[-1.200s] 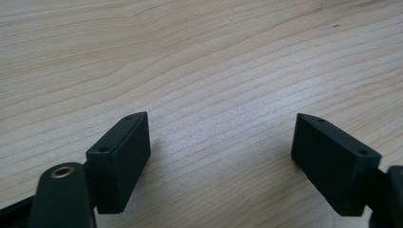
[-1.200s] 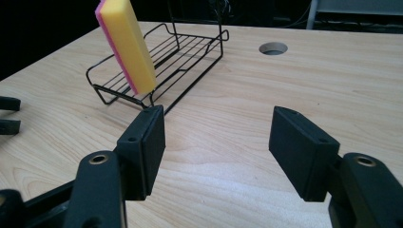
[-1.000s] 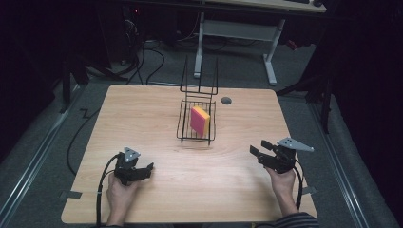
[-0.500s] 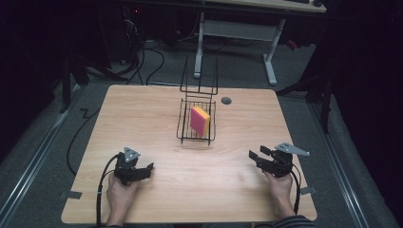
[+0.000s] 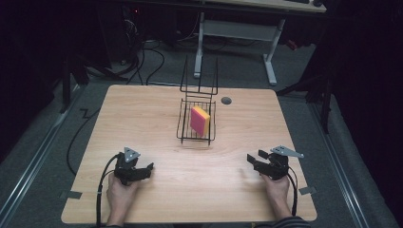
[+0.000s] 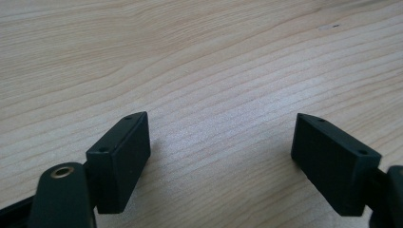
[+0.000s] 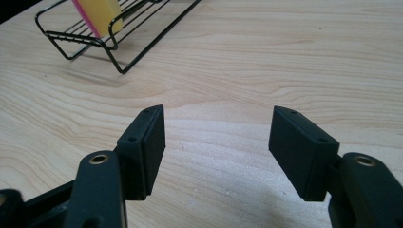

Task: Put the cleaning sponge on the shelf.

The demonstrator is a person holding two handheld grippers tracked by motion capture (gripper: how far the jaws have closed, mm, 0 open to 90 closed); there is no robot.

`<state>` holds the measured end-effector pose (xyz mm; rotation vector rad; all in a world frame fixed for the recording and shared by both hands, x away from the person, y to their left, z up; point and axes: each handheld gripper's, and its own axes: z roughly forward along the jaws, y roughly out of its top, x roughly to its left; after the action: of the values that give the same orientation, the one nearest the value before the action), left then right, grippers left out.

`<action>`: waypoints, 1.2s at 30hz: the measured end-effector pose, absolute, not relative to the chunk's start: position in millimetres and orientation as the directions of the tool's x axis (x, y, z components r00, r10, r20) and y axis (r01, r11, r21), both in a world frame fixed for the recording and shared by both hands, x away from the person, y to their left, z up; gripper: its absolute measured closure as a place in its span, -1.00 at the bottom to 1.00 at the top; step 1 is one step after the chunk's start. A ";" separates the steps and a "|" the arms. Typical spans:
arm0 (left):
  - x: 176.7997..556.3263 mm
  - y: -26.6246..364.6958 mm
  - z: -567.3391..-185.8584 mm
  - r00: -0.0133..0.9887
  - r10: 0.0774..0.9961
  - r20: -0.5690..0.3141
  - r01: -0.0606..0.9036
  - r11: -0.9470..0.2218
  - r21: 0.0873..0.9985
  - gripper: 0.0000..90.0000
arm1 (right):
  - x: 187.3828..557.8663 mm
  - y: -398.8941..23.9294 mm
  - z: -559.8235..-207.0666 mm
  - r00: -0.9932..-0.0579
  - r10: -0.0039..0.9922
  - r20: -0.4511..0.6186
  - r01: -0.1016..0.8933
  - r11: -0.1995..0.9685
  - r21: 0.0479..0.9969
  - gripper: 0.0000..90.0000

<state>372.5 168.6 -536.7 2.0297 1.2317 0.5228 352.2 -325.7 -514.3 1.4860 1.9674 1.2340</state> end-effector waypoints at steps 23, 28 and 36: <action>372.5 168.5 -536.8 0.467 0.884 -0.015 0.603 -0.307 0.736 -0.53 | 357.4 -318.9 -529.0 -0.322 0.940 0.113 0.640 0.129 0.757 -0.16; 372.5 168.6 -536.8 0.467 0.884 -0.016 0.603 -0.305 0.737 -0.53 | 357.4 -306.5 -530.4 -0.352 0.936 -0.029 0.635 0.262 0.727 -0.18; 372.4 168.6 -536.8 0.467 0.884 -0.016 0.604 -0.305 0.737 -0.53 | 358.2 -306.4 -530.4 -0.346 0.938 -0.019 0.641 0.251 0.725 -0.19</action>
<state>372.4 168.6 -536.8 2.0277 1.2326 0.5220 358.2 -306.4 -530.4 1.4347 2.0766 0.8762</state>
